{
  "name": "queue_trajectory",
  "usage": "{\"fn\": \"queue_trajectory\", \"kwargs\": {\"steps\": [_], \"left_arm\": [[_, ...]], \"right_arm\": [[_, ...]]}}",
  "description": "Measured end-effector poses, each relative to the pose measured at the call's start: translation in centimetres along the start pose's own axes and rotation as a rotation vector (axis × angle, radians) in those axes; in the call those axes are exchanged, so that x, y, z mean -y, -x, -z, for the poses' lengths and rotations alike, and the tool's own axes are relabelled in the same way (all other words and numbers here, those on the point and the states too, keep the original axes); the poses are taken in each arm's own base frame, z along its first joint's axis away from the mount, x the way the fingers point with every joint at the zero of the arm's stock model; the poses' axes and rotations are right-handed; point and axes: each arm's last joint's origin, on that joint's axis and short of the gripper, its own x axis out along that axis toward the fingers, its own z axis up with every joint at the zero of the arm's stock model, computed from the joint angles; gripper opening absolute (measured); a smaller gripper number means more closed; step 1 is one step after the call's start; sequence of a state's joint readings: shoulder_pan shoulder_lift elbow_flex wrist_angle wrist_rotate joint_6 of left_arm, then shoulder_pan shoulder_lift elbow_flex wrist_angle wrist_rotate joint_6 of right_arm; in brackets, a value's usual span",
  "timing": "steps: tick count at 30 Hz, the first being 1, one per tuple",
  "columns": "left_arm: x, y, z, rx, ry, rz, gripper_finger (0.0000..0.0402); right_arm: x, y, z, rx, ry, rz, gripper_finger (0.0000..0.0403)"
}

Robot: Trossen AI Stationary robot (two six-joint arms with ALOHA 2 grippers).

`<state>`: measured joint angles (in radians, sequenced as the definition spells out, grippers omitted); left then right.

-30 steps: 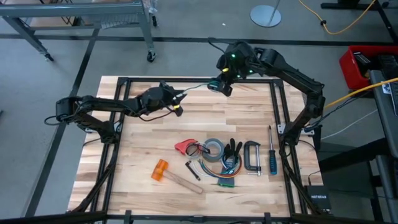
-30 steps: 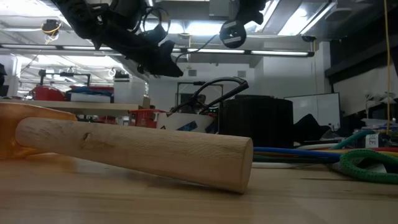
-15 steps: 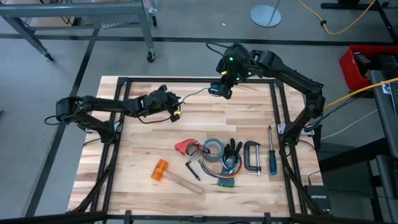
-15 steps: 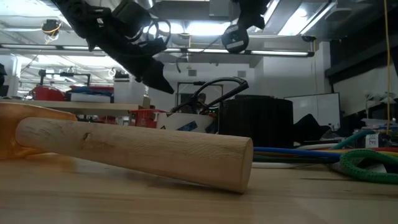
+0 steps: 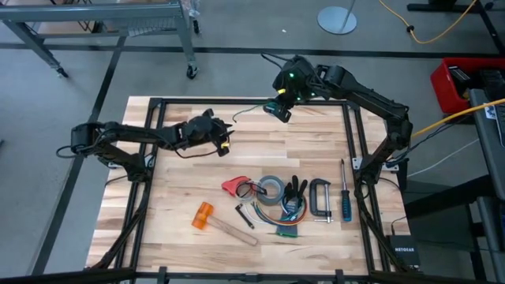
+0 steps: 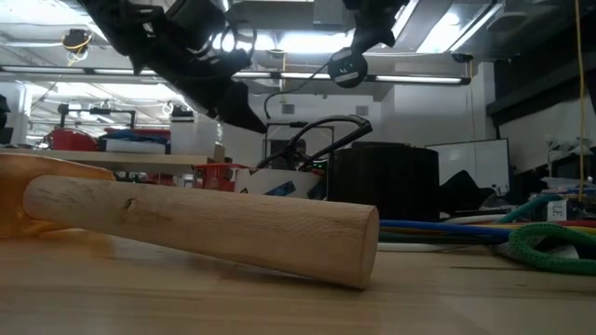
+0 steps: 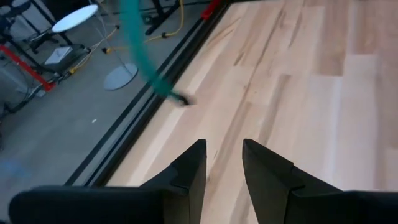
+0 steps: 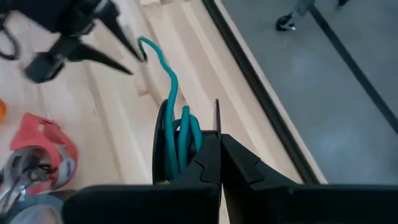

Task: Coil cords
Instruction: Coil the green cable wire on the black spool

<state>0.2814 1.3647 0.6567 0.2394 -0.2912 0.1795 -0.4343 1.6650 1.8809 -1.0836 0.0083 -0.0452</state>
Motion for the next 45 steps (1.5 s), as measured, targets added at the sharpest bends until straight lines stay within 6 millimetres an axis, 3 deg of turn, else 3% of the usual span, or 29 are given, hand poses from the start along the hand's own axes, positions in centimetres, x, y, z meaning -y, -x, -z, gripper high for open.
{"fn": "queue_trajectory", "kwargs": {"steps": [10, 22, 28, 45], "left_arm": [[1.0, 0.3, -0.5, 0.046, 0.002, 0.03, 0.0093], [0.1, 0.8, -3.2, 0.31, 0.086, -0.102, 0.0088], [-0.7, 0.8, -3.2, 0.285, 0.026, -0.233, 0.0088], [-1.6, 0.4, -2.9, 0.265, 0.026, -0.265, 0.0088]], "right_arm": [[0.2, 0.0, 0.0, -0.006, 0.0, 0.081, 0.0001], [0.2, 0.0, -0.1, 0.009, 0.001, 0.07, 0.0001], [0.1, 0.0, -0.2, 0.014, 0.001, 0.049, 0.0001], [0.0, 0.0, -0.4, 0.034, 0.006, 0.025, 0.0001]]}}
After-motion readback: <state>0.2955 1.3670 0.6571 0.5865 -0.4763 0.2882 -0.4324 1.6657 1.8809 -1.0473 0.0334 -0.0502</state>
